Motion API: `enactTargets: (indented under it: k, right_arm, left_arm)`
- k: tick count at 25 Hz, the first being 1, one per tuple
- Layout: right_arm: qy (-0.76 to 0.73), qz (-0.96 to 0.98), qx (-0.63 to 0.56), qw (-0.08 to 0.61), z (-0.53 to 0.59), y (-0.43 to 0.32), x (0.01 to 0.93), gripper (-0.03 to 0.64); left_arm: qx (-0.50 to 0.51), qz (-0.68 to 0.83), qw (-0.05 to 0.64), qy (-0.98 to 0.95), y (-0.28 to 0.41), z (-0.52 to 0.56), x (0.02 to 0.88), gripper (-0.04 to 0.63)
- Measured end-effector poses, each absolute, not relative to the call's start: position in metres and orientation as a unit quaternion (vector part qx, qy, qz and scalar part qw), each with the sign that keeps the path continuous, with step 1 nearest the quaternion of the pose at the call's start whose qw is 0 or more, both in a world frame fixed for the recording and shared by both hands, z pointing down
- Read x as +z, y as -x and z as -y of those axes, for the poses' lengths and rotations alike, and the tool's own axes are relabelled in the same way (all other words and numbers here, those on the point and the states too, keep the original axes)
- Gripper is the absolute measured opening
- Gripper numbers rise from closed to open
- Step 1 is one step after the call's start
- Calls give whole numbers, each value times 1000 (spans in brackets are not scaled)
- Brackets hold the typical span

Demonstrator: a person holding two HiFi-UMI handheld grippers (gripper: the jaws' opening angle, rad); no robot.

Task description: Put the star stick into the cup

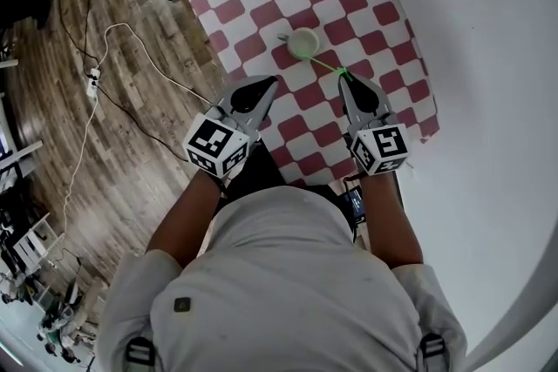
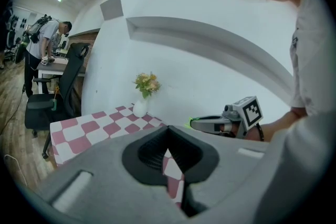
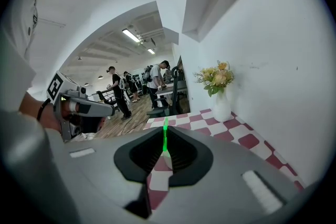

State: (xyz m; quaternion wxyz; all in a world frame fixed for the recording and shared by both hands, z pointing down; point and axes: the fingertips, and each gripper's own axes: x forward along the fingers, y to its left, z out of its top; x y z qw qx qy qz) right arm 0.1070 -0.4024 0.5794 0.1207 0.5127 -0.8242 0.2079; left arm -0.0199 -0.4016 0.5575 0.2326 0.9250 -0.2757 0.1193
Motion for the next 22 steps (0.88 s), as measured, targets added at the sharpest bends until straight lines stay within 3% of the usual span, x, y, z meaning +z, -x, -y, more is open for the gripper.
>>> enactTargets:
  k: [22]
  right_arm:
    - [-519, 813, 226, 135, 397, -103, 598, 66]
  left_arm:
    - [116, 291, 233, -921, 38, 402, 564, 3]
